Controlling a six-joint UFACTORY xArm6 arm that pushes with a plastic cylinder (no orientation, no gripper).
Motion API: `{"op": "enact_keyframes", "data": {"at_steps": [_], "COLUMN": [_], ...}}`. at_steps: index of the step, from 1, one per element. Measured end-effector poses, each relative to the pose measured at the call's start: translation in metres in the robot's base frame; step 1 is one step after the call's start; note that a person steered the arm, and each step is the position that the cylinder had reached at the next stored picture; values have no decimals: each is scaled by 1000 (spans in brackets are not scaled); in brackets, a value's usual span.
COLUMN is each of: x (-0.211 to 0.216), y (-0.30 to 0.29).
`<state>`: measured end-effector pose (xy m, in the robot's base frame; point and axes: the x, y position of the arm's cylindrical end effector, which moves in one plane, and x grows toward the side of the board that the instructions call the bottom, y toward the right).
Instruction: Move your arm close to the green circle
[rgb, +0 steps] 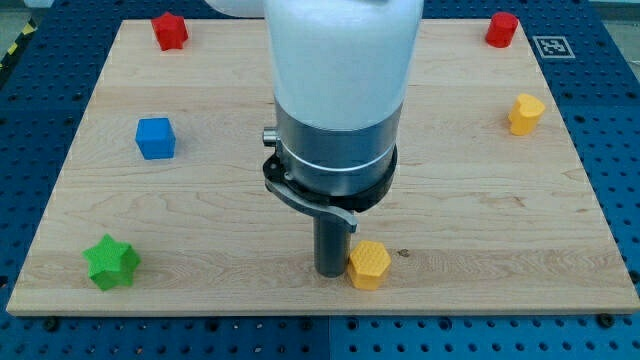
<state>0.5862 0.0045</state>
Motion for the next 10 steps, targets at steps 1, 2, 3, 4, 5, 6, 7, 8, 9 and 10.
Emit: {"op": "enact_keyframes", "data": {"at_steps": [1, 2, 3, 4, 5, 6, 7, 8, 9, 10], "x": [-25, -56, -56, -56, -65, -72, -74, -75, -76, -81], "y": [-6, -16, -17, -17, -17, -17, -17, -17, -17, -17]}}
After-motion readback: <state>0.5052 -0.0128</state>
